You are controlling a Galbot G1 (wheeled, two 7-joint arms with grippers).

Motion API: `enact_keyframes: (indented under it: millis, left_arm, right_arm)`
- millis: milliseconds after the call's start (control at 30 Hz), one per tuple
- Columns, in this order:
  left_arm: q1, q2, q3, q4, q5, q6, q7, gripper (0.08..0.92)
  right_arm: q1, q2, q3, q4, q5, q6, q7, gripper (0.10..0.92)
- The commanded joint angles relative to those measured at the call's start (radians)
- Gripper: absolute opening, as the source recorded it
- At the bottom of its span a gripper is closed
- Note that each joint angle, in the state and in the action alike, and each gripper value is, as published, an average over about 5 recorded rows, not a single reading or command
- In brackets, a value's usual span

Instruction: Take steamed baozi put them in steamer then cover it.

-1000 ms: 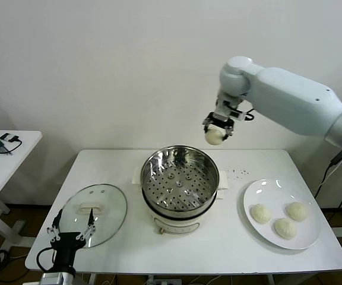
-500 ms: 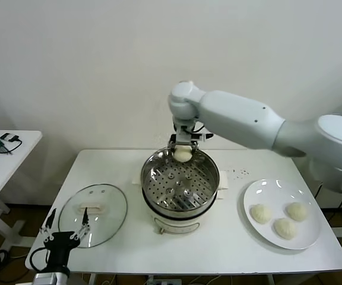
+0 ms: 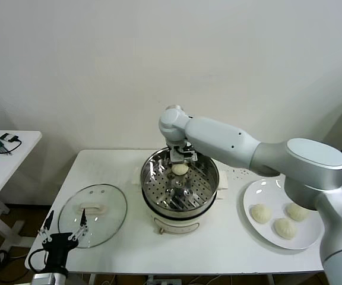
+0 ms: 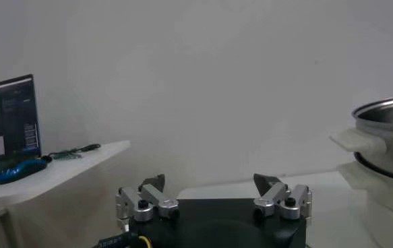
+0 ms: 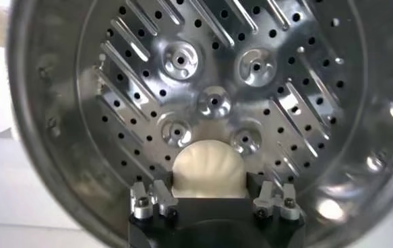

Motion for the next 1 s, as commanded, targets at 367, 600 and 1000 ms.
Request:
enact_keyframes:
  millis: [367,600,1000]
  left_arm:
    - [0.017,0.001,-0.003,-0.007,0.000,-0.002,-0.002,0.823]
    - [0.027,0.002,0.005,-0.024,0.010,0.000,-0.002,0.823]
    - [0.065,0.000,0.037,-0.046,0.025,-0.008,-0.001,0.823]
  right_arm:
    - [0.141,-0.168,-0.001,0.189,0.185,-0.043,0.002,0.823]
    - [0.354,-0.444,-0.149,0.326,0.477,-0.246,0.122,0.823]
    - [0.497,-0.793,-0.463,0.400,0.978,-0.826,0.190,0.823]
